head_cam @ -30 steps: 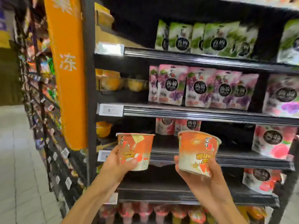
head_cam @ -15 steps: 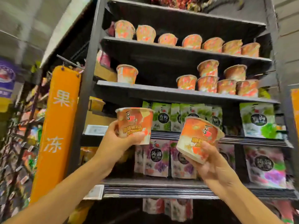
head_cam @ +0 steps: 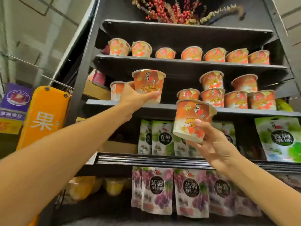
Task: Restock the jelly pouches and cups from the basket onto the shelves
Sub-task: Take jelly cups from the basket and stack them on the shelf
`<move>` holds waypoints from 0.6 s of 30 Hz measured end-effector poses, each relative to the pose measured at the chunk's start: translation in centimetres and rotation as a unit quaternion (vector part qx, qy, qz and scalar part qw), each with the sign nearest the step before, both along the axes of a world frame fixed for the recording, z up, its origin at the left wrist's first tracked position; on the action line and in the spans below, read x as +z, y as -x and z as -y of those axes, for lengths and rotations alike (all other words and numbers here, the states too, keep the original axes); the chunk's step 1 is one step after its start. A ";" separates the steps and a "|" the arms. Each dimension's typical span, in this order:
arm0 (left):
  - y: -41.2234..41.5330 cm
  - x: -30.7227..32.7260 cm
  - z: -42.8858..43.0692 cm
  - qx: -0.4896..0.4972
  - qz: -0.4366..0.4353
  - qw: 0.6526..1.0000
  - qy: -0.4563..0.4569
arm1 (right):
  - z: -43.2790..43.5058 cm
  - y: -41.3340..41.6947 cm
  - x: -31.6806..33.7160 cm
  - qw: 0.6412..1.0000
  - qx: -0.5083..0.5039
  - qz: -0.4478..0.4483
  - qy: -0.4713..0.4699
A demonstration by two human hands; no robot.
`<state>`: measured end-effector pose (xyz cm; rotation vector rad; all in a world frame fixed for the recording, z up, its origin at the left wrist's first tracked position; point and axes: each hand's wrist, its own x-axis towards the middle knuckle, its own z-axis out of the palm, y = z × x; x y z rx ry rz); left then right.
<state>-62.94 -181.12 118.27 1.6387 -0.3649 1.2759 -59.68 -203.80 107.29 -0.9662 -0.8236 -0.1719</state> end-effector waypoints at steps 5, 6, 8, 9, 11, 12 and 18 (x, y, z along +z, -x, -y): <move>-3.6 3.8 -0.7 0.036 0.009 0.999 0.034 | -0.8 -1.2 2.9 0.996 -0.072 0.038 0.045; -4.3 4.2 -0.9 0.049 0.009 0.998 0.034 | -0.9 -1.4 3.4 0.994 -0.082 0.046 0.050; -5.5 4.7 -1.3 0.095 0.012 0.995 0.021 | -1.0 -1.6 4.5 0.993 -0.090 0.058 0.053; -6.0 4.9 -1.5 0.118 0.010 0.993 0.010 | -1.1 -1.6 5.0 0.993 -0.090 0.062 0.050; -6.8 5.0 -1.9 0.147 -0.012 0.989 -0.008 | -1.2 -1.5 6.0 0.993 -0.089 0.069 0.040; -7.1 5.1 -2.1 0.154 -0.023 0.988 -0.015 | -1.3 -1.6 6.4 0.993 -0.087 0.071 0.035; -8.0 5.0 -2.6 0.247 -0.026 0.966 -0.074 | -1.7 -1.7 8.9 0.992 -0.097 0.073 0.028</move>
